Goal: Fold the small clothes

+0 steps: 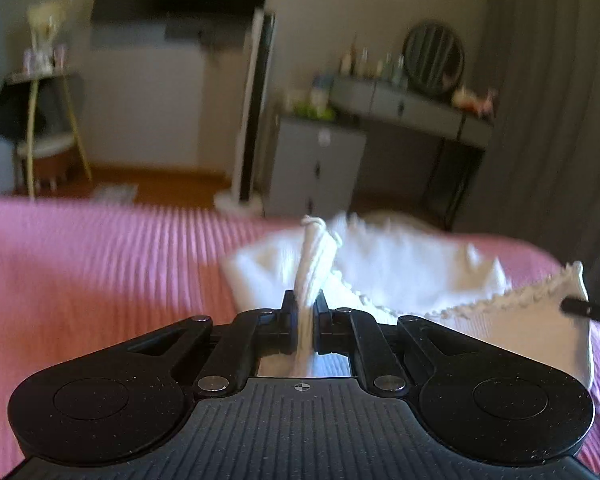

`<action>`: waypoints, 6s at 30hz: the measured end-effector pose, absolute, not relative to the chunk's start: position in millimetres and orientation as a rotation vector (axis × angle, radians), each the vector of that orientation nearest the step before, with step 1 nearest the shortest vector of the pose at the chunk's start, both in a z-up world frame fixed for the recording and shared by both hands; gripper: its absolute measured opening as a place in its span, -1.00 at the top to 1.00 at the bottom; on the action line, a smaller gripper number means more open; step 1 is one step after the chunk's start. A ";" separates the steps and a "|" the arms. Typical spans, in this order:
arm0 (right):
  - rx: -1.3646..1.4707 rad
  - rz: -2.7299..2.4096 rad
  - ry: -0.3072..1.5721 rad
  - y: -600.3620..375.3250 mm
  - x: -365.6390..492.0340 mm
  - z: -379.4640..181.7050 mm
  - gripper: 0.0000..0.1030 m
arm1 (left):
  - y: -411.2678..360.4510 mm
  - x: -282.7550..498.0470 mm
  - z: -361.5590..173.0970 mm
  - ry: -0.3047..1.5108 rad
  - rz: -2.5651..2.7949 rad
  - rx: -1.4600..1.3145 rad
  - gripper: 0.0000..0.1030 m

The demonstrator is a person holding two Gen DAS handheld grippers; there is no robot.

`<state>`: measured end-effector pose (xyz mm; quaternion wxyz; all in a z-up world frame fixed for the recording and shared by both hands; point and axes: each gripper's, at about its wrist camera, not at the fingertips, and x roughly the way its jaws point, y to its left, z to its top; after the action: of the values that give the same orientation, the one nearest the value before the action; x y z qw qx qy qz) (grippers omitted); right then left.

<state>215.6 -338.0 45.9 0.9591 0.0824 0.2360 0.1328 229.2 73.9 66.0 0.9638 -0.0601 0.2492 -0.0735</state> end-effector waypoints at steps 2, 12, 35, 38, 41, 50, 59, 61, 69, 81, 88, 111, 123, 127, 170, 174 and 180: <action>0.114 0.222 0.452 -332.3 236.2 52.3 0.84 | 70.9 247.2 77.1 0.461 -0.126 -0.098 0.82; -0.074 0.049 0.425 -314.1 374.7 52.5 0.85 | 49.0 382.5 67.8 0.435 0.035 -0.023 0.82; 0.074 0.002 0.539 -320.9 345.1 8.8 0.37 | 61.4 377.5 10.6 0.686 0.131 -0.028 -0.20; 0.139 0.038 0.562 -322.4 305.6 4.1 0.37 | 67.5 350.0 2.5 0.730 0.083 -0.058 -0.21; 0.217 0.062 0.582 -326.1 277.3 -1.3 0.28 | 70.4 331.2 -11.2 0.771 0.060 -0.094 -0.22; 0.192 0.081 0.571 -326.3 295.8 13.9 0.28 | 63.9 334.0 -2.7 0.753 0.067 -0.089 -0.20; 0.226 0.105 0.674 -323.6 397.8 7.0 0.28 | 45.3 401.5 -12.9 0.770 0.104 -0.013 -0.03; 0.217 0.109 0.699 -320.9 414.2 2.4 0.28 | 42.0 416.7 -14.2 0.768 0.106 0.006 -0.03; 0.154 0.131 0.677 -314.6 424.2 -9.7 0.87 | 26.7 444.2 -26.6 0.770 0.056 0.061 0.70; -0.015 -0.045 0.634 -299.3 420.6 -1.0 0.96 | -1.4 438.5 -11.2 0.591 0.343 0.247 0.45; 0.179 0.056 0.529 -317.6 328.1 13.5 0.84 | 45.8 381.8 3.1 0.645 0.177 -0.037 -0.05; 0.962 0.044 0.526 -330.0 239.6 -4.9 0.29 | 104.6 329.9 -25.4 0.824 0.017 -0.480 -0.35; 0.839 0.035 0.590 -317.9 259.3 -50.9 1.00 | 98.6 336.6 -31.2 0.833 0.019 -0.470 0.19; 0.706 -0.016 0.571 -315.7 261.9 -46.7 1.00 | 97.0 341.8 -34.5 0.846 0.023 -0.497 -0.14; 0.486 0.086 0.537 -276.1 254.7 -26.5 0.90 | 53.5 347.1 38.3 0.750 -0.068 -0.301 0.44; 0.513 0.062 0.518 -284.5 252.6 -25.2 0.90 | 11.4 342.2 65.3 0.683 -0.147 -0.232 0.45; 0.558 0.017 0.491 -300.0 247.2 -26.3 0.90 | -86.5 343.5 68.1 0.657 -0.290 -0.061 0.44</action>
<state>247.2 -300.0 -26.3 0.9317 0.2728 0.2398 0.0084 343.5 -86.5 68.1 0.9358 -0.0299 0.3213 -0.1418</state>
